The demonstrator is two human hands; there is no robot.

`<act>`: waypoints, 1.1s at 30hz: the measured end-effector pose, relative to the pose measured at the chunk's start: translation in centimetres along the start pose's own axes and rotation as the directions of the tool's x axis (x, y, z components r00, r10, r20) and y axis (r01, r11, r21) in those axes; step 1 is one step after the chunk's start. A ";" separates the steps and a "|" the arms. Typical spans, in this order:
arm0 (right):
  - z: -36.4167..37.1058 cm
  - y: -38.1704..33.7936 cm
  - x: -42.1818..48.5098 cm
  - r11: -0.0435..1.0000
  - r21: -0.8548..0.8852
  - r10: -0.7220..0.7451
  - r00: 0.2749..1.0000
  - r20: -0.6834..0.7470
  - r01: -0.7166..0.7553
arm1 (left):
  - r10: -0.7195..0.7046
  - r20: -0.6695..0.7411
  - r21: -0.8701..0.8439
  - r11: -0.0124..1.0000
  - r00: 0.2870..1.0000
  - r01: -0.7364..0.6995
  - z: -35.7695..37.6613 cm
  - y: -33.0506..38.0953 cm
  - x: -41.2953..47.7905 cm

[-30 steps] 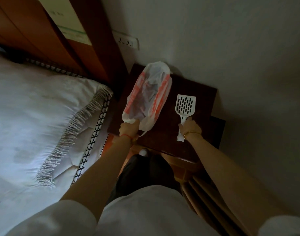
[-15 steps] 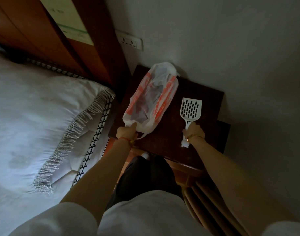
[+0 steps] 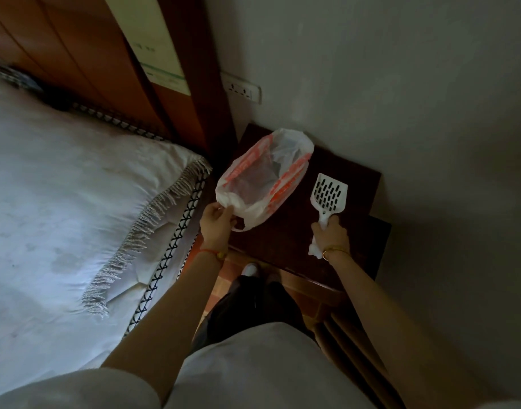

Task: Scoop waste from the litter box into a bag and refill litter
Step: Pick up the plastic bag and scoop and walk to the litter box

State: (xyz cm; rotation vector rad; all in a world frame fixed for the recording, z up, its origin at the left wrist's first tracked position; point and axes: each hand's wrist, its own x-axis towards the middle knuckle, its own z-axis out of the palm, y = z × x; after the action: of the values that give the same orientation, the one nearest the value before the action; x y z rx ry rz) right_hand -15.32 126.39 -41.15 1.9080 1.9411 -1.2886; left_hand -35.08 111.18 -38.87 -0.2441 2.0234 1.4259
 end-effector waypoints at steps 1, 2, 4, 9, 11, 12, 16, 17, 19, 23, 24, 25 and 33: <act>-0.3 -0.4 -0.7 1.000 0.014 -0.012 1.000 -0.003 0.012 | 0.016 0.006 -0.032 0.999 1.000 -0.016 -0.6 0.6 -0.8; -0.6 -0.9 -1.4 0.999 0.028 -0.022 1.000 -0.005 0.022 | 0.024 0.007 -0.063 0.998 1.000 -0.024 -1.1 1.0 -1.5; -1.1 -1.8 -2.9 0.997 0.062 -0.044 0.999 -0.007 0.044 | 0.030 0.010 -0.122 0.992 1.000 -0.028 -2.3 1.8 -3.1; -1.8 -3.5 -6.5 0.978 0.148 -0.144 0.989 -0.014 0.145 | 0.049 0.012 -0.204 0.978 0.999 -0.045 -5.4 2.6 -6.0; -2.0 -4.0 -7.7 0.971 0.149 -0.185 0.983 -0.011 0.184 | 0.065 -0.014 -0.226 0.972 0.998 -0.067 -6.5 2.8 -7.2; -2.0 -4.2 -8.3 0.969 0.144 -0.201 0.980 -0.007 0.200 | 0.072 -0.022 -0.241 0.968 0.997 -0.075 -7.0 2.8 -7.8; -2.0 -4.9 -10.3 0.954 0.113 -0.282 0.959 0.031 0.277 | 0.096 -0.047 -0.279 0.955 0.994 -0.105 -8.9 2.3 -10.0; -2.0 -5.0 -10.8 0.948 0.106 -0.306 0.951 0.043 0.300 | 0.096 -0.061 -0.288 0.951 0.993 -0.110 -9.3 2.1 -10.7; -2.1 -5.2 -11.7 0.933 0.085 -0.356 0.932 0.075 0.350 | 0.100 -0.097 -0.320 0.939 0.990 -0.126 -10.3 1.6 -12.0; -2.1 -5.2 -13.4 0.888 0.042 -0.459 0.876 0.145 0.458 | 0.078 -0.204 -0.385 0.910 0.976 -0.153 -11.9 0.0 -15.2; -2.1 -5.2 -13.7 0.873 0.029 -0.484 0.859 0.167 0.486 | 0.073 -0.228 -0.405 0.900 0.971 -0.162 -12.3 -0.5 -16.2; -2.1 -5.2 -14.1 0.859 0.016 -0.505 0.842 0.190 0.511 | 0.067 -0.252 -0.422 0.890 0.966 -0.171 -12.6 -1.0 -17.2; -0.5 -5.5 -17.9 0.716 -0.055 -0.620 0.669 0.410 0.696 | -0.077 -0.454 -0.578 0.783 0.888 -0.228 -15.7 -5.6 -25.4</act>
State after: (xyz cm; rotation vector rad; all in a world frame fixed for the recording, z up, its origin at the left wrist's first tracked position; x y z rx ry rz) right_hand -16.44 114.01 -27.11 0.7599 2.5157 -1.3712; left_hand -18.81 89.71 -24.85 -0.8615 1.8341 2.2370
